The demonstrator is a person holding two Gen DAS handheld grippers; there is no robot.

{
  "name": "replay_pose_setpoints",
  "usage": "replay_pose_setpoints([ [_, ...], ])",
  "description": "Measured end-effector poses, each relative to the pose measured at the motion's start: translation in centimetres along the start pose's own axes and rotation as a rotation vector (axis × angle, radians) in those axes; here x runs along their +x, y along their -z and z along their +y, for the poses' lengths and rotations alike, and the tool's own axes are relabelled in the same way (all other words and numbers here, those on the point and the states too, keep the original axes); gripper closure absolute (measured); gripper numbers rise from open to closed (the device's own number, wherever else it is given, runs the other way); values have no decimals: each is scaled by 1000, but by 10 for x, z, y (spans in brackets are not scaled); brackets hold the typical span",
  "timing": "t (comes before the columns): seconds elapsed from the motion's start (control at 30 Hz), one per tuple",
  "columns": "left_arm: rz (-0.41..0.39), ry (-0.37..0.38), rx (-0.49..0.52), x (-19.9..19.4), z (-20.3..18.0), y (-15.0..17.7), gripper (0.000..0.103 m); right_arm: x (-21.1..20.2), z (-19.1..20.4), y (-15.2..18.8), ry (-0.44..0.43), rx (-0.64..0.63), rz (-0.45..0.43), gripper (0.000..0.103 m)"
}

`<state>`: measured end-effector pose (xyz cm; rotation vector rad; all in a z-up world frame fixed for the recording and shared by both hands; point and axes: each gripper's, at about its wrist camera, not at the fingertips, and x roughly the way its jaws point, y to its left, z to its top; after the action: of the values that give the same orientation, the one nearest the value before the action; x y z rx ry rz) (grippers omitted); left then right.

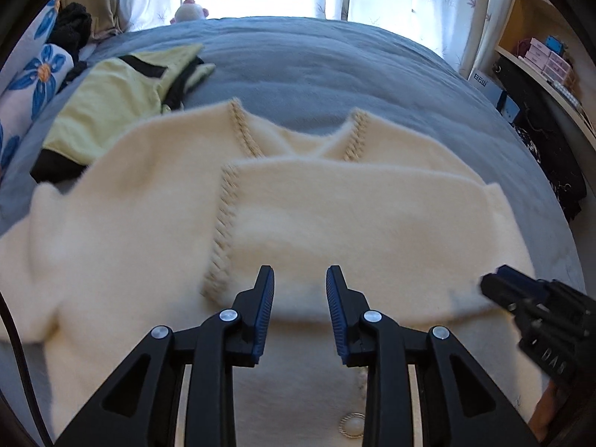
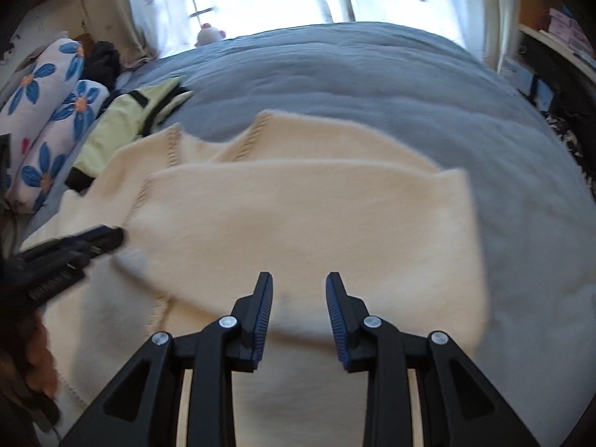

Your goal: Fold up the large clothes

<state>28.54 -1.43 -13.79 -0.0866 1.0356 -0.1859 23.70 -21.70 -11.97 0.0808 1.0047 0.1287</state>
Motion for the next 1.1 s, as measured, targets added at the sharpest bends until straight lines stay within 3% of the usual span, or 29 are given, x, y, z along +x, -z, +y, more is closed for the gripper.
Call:
replay_pose_setpoints([
  [0.1,43,0,-24,16,-6,14,76,19,5,8,-28,25,43,73],
  [0.23,27,-15,-23,21,-7,21,76,26,-5,19,23,-5,41,76],
  [0.43,44,-26,-55,23,15,16,73,5,-76,35,242,34,-6,76],
  [0.5,46,-31,-60,23,23,16,73,-2,-103,39,203,84,-7,82],
  [0.53,48,-31,-64,23,26,16,73,-5,-111,39,194,97,-3,92],
  [0.57,49,-26,-67,23,29,17,73,-8,-114,40,195,103,-2,96],
  [0.8,67,-28,-66,21,33,19,68,-8,-96,42,264,68,-1,91],
  [0.97,63,-58,-53,15,28,17,54,-15,-96,41,228,117,14,86],
  [1.1,63,-64,-56,6,27,19,53,-24,-91,43,219,125,20,86],
])
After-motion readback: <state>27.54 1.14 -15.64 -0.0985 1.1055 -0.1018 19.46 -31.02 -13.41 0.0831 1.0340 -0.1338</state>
